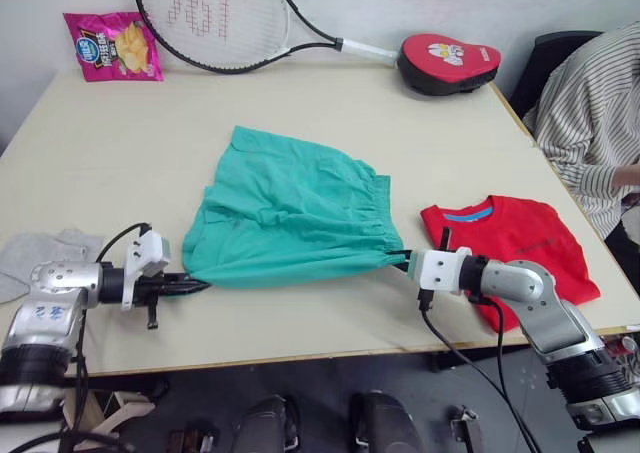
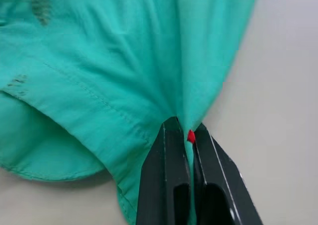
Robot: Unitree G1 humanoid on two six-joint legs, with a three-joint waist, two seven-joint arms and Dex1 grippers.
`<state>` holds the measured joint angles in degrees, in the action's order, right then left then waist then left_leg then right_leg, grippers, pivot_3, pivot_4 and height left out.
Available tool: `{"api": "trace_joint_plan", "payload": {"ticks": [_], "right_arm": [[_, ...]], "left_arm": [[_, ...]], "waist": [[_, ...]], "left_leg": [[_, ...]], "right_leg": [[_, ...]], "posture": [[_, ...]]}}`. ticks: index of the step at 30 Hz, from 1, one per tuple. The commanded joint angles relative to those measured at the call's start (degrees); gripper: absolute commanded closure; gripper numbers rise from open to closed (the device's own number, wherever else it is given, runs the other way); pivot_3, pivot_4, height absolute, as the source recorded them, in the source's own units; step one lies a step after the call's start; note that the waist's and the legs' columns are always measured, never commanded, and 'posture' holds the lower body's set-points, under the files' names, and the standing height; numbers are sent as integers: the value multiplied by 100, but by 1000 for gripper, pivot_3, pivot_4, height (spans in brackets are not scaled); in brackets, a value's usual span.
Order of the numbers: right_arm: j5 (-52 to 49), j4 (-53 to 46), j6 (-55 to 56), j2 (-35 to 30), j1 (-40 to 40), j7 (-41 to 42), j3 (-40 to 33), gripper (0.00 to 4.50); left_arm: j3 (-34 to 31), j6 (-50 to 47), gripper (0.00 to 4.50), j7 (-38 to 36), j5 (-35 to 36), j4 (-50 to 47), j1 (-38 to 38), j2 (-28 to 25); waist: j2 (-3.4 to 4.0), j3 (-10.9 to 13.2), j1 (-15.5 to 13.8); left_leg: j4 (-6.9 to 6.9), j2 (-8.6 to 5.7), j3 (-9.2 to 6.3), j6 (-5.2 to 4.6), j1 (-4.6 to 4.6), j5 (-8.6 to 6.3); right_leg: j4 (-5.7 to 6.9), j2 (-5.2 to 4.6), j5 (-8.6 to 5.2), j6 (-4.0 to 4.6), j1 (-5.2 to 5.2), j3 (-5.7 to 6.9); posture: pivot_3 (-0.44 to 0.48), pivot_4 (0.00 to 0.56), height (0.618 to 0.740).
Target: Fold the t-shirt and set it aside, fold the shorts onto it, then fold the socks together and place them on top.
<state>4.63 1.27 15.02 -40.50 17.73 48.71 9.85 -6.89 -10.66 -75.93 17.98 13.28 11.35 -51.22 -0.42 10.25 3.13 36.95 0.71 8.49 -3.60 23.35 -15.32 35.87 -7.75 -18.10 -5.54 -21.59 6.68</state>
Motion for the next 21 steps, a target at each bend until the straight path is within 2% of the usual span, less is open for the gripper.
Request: {"api": "trace_joint_plan", "payload": {"ticks": [1,6,10,12,13,17,21], "right_arm": [[-465,-96,297,-160,-170,249,-272,4500],[-713,42,522,-405,-372,664,-310,4500],[-1284,-127,371,-682,-609,1466,-217,4500],[-1631,-295,212,-778,-748,1758,-272,4500],[-1885,-408,-50,-793,-820,1826,-351,4500],[-3497,-1185,-1941,-762,-1076,1725,-861,4500],[-4624,-1556,-3606,-949,-765,1374,-1399,4500]], "left_arm": [[-746,-1443,4480,-78,892,-1913,-1063,-592],[-1588,-3204,4480,-106,1899,-3419,-2349,-1181],[-2137,-4304,4480,-179,2746,-3937,-2653,-1475],[-2310,-4580,4480,-327,2889,-3982,-2700,-1718],[-2321,-4594,4480,-207,2922,-3875,-2503,-1736],[-2013,-4431,4480,394,3077,-3057,-938,-1509],[-1018,-4096,4480,174,2653,-2017,744,-1628]], "waist": [[-8,10,8],[6,31,-66],[14,36,-154],[13,37,-157],[16,39,-159],[26,45,-176],[30,48,-175]], "left_leg": [[0,2,0,8,-2,-5],[2,3,-5,20,-11,-7],[-6,3,-5,29,-12,-9],[-11,3,-6,34,-10,-9],[-16,4,-6,38,-11,-9],[-30,5,-11,50,-13,0],[-37,5,-10,50,-14,1]], "right_leg": [[-7,0,-5,2,0,-3],[-7,-2,-13,9,2,-13],[-9,-1,-20,22,-4,-15],[-7,-1,-27,34,-10,-14],[-7,-1,-29,38,-11,-14],[-1,-1,-32,43,-14,-12],[-2,-1,-32,44,-19,-12]], "posture": [[0,150,740],[0,150,740],[0,150,740],[0,150,740],[0,150,740],[0,150,740],[0,150,740]]}}
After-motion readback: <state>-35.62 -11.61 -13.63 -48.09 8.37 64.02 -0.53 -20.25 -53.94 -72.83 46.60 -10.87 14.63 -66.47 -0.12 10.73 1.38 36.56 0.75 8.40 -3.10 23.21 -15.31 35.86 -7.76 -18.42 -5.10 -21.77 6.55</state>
